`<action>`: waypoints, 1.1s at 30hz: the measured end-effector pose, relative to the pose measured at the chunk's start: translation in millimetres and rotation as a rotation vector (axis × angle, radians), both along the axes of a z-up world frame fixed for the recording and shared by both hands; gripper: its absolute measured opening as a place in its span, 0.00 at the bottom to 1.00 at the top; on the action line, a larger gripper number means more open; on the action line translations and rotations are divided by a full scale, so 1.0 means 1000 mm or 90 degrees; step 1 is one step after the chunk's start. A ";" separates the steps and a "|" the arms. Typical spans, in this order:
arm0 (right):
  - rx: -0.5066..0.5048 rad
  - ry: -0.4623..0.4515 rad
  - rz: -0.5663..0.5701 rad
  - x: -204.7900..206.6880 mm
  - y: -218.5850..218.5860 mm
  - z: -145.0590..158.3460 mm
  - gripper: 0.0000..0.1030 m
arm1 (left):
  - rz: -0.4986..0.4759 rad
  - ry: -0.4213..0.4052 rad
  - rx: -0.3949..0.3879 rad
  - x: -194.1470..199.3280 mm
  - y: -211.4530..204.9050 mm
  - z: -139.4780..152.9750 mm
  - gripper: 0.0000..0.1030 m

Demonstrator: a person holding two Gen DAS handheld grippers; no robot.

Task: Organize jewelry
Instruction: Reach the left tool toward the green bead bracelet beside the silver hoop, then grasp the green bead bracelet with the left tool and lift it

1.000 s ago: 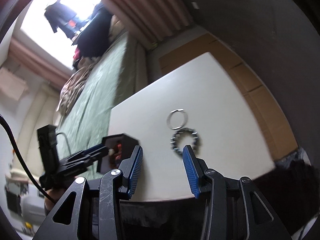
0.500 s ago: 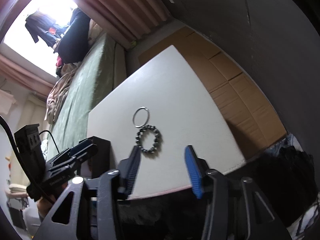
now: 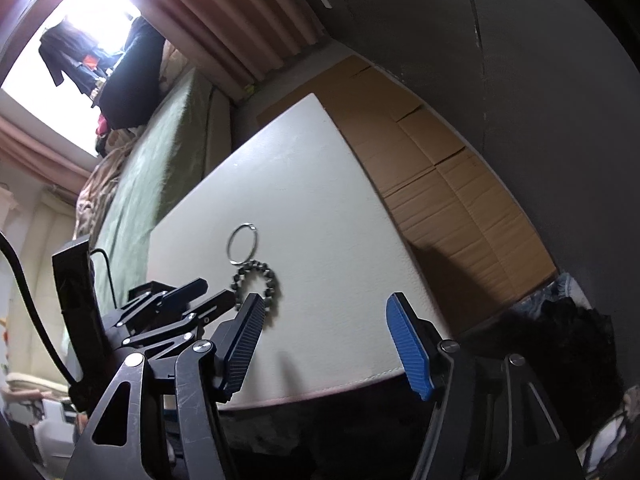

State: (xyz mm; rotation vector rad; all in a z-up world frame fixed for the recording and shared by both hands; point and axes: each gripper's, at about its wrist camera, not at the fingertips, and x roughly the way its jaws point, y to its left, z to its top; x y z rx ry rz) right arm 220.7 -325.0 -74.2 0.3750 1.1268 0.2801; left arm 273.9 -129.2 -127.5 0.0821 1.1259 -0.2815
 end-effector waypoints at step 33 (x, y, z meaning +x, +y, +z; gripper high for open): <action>0.026 0.018 0.041 0.020 0.053 -0.016 0.62 | 0.047 -0.081 -0.128 -0.029 0.080 0.059 0.00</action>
